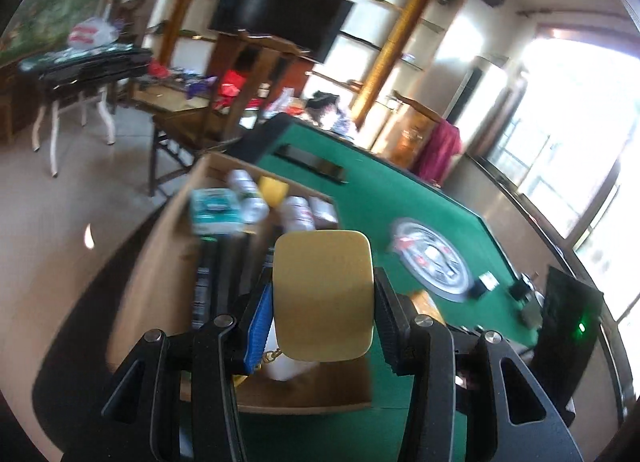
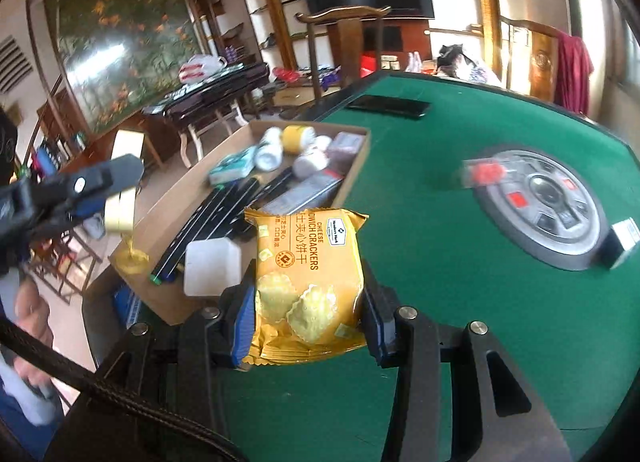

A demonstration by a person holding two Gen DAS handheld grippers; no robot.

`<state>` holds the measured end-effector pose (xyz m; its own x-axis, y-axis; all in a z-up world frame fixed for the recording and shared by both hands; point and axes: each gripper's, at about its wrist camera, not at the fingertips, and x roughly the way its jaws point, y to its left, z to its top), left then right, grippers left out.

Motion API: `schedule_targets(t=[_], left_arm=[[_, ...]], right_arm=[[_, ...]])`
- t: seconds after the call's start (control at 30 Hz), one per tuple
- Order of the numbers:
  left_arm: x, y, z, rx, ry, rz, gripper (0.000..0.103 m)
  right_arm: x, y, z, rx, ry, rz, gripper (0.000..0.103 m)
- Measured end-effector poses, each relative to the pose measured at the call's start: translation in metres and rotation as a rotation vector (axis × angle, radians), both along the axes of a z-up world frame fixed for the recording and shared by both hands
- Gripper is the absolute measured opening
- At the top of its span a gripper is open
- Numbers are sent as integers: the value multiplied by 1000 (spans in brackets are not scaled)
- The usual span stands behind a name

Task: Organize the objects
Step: 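Carry the sponge and cracker bag to the tray and release both inside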

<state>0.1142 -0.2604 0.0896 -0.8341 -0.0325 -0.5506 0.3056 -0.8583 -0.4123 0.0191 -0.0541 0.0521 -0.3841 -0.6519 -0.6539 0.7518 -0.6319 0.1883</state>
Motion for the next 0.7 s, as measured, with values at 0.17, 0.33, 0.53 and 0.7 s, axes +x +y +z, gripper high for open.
schedule_targets(t=[0.17,0.33,0.53,0.7], left_arm=[[-1,-33,-26,41,-50,64,41],[-10,-46,-49,36,-107,114,41],[-18,-54,-68,48,-151,131,41],[-21,-57,-74,42,-167,138,41]], right_arm=[[11,-28,-6,53,32,38,43],[13,-56,-14,126,45,36,43],[-5,-69,-24,143,-42,12,43],[-12,-82,-28,153,-73,-6,43]])
